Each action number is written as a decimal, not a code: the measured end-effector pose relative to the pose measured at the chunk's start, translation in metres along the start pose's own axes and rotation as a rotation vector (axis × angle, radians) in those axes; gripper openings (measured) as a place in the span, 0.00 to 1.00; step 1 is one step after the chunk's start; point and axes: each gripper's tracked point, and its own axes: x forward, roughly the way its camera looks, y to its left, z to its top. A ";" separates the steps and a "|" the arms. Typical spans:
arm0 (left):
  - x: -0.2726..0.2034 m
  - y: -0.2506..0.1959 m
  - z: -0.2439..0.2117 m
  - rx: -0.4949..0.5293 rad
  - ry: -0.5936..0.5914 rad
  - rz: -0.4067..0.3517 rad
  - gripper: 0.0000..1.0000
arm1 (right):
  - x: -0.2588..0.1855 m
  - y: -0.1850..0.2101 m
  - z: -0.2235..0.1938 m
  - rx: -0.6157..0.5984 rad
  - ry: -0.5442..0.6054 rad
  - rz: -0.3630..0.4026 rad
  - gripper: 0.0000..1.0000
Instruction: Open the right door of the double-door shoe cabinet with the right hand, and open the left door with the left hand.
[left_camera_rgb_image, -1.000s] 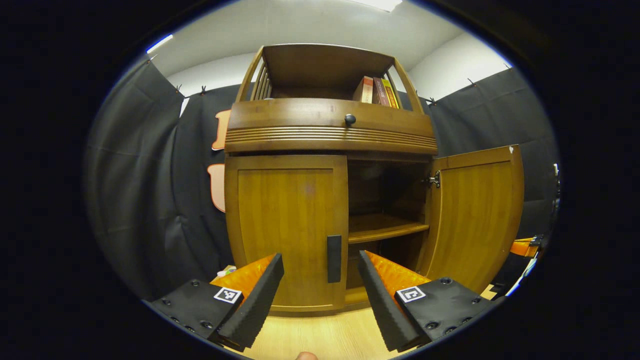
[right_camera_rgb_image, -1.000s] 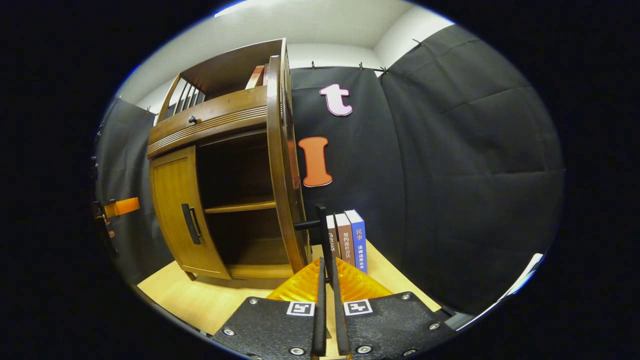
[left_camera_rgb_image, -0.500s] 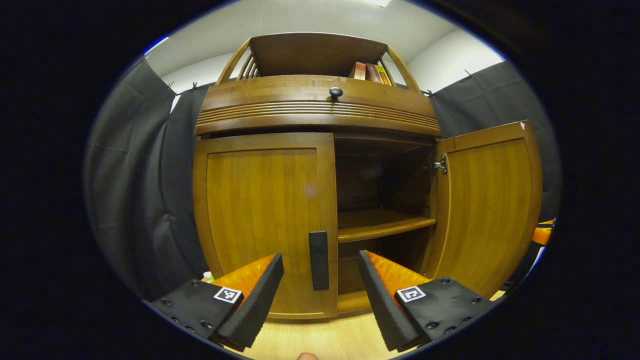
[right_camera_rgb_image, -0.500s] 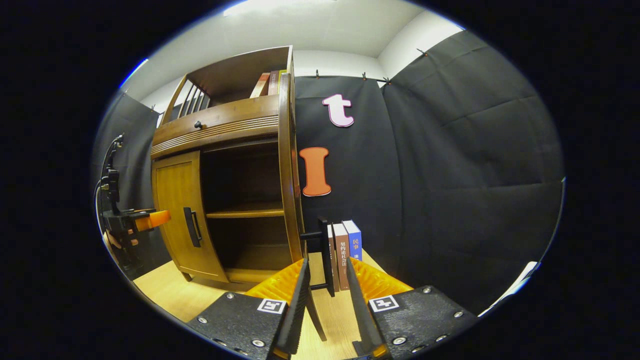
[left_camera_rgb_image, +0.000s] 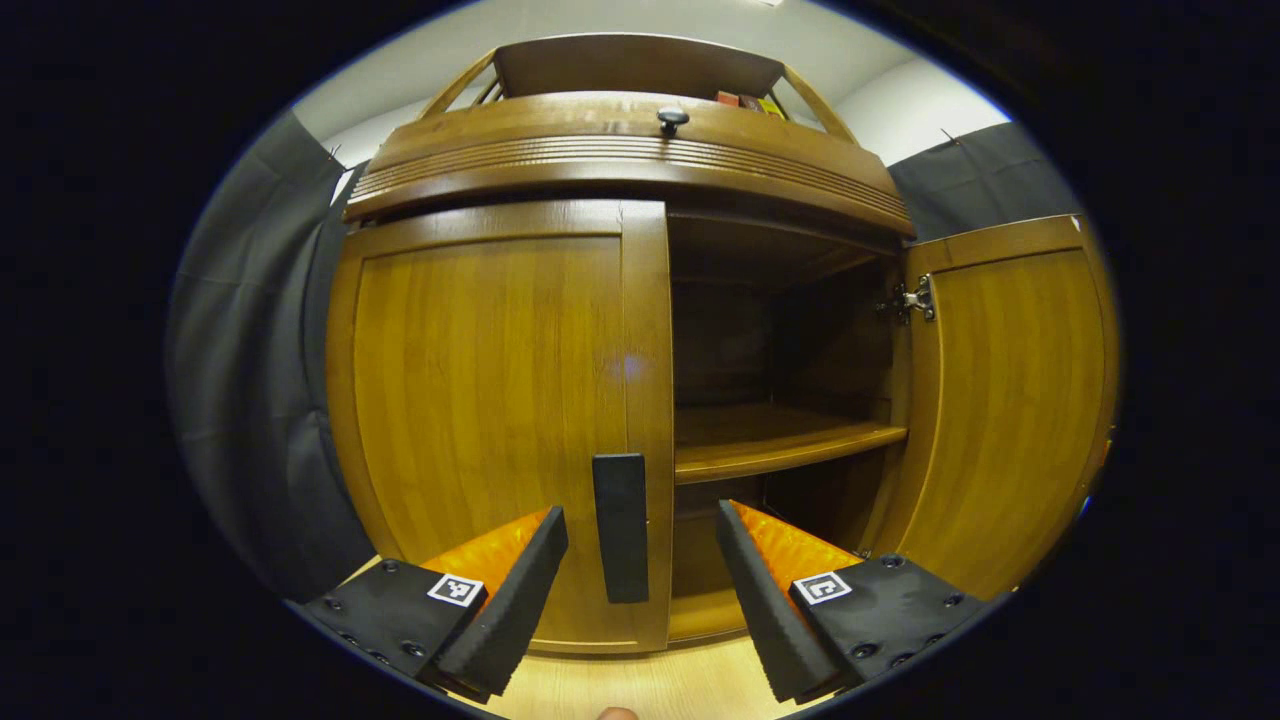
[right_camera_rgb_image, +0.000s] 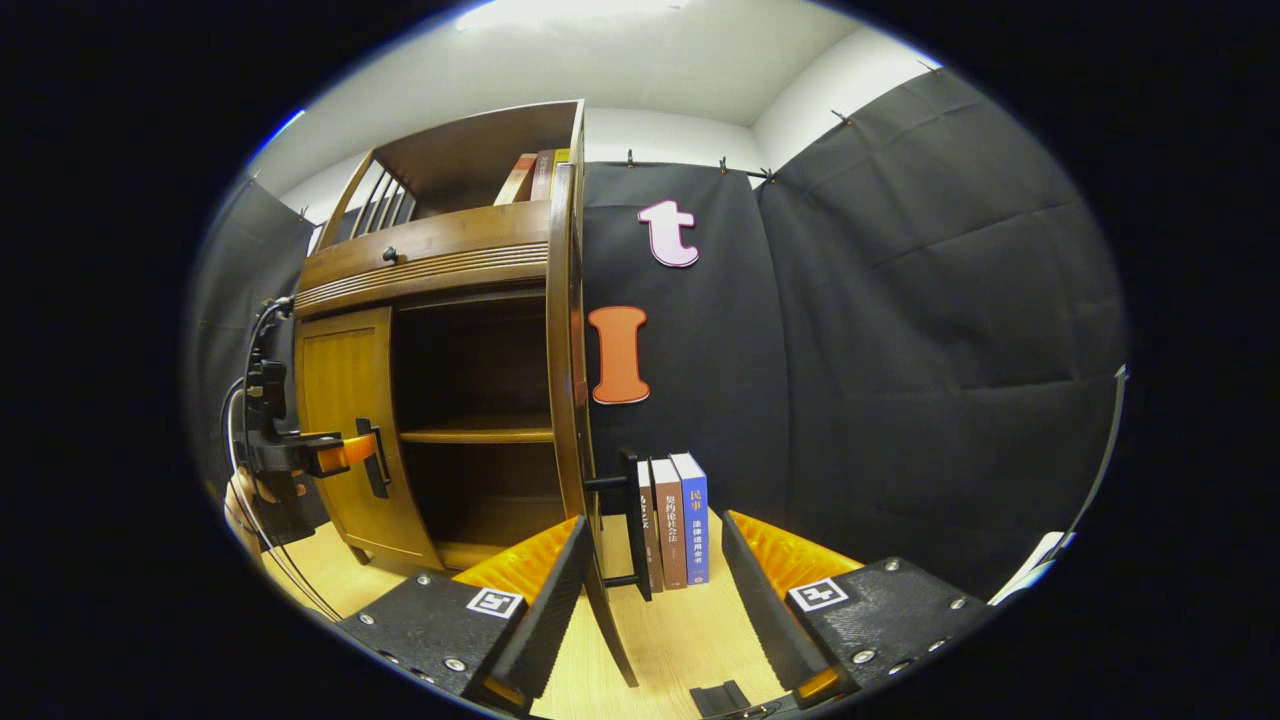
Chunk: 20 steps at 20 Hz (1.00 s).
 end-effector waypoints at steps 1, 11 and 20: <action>0.007 0.001 -0.003 -0.004 0.008 0.004 0.98 | -0.001 0.000 0.001 -0.002 -0.002 -0.002 0.93; 0.044 0.009 -0.016 -0.013 0.020 0.018 0.66 | -0.001 0.001 0.002 -0.027 -0.013 -0.029 0.82; 0.042 0.011 -0.018 0.020 0.046 0.005 0.38 | -0.002 0.001 0.003 -0.034 -0.009 -0.040 0.82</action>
